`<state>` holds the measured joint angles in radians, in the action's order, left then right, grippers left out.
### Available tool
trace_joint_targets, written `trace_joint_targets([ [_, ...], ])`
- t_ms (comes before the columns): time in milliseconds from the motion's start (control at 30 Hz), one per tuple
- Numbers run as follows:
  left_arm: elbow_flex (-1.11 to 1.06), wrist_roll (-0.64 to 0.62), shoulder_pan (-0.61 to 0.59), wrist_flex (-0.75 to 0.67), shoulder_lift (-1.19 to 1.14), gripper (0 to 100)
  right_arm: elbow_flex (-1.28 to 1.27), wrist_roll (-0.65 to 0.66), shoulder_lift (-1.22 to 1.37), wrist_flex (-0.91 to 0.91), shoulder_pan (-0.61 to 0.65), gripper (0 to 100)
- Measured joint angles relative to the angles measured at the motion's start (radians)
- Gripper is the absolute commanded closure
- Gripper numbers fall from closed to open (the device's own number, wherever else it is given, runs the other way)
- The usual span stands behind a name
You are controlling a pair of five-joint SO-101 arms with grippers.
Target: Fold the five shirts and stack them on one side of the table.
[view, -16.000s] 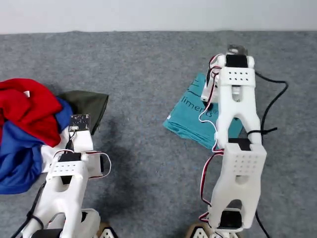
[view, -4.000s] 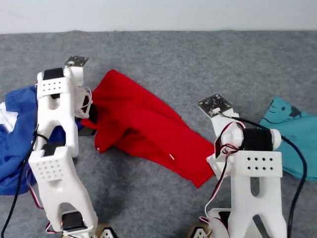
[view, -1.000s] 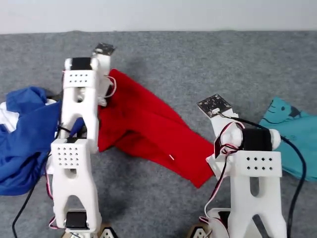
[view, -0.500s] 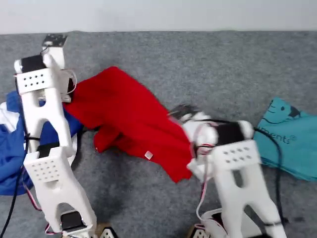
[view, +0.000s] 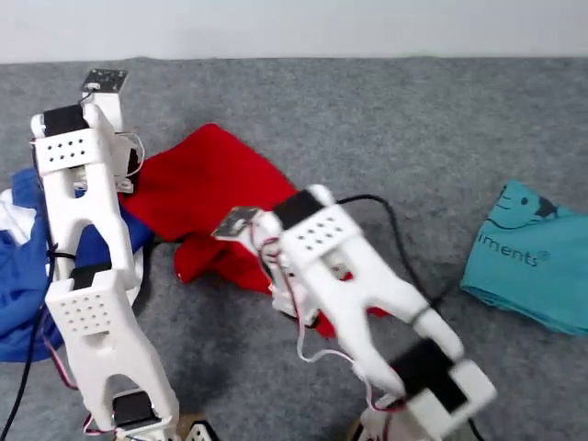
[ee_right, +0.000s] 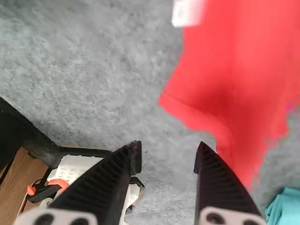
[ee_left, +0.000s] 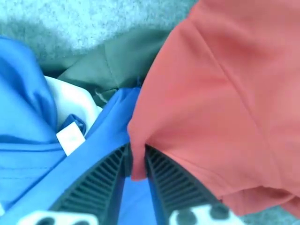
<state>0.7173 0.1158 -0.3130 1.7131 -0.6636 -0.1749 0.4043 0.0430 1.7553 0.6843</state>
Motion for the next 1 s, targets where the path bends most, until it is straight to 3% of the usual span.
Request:
trace_joint_targets([
  [400,0.0,0.0,-0.015,-0.009,0.0,99,0.023,-0.031,0.242,-0.092,0.035,79.9],
  [833,0.0,0.0,-0.066,-0.009,0.0,99,-0.118,-0.037,0.295,-0.311,-0.012,80.3],
  [1000,0.0,0.0,-0.066,-0.009,0.0,99,-0.104,-0.037,0.331,-0.331,-0.02,93.0],
])
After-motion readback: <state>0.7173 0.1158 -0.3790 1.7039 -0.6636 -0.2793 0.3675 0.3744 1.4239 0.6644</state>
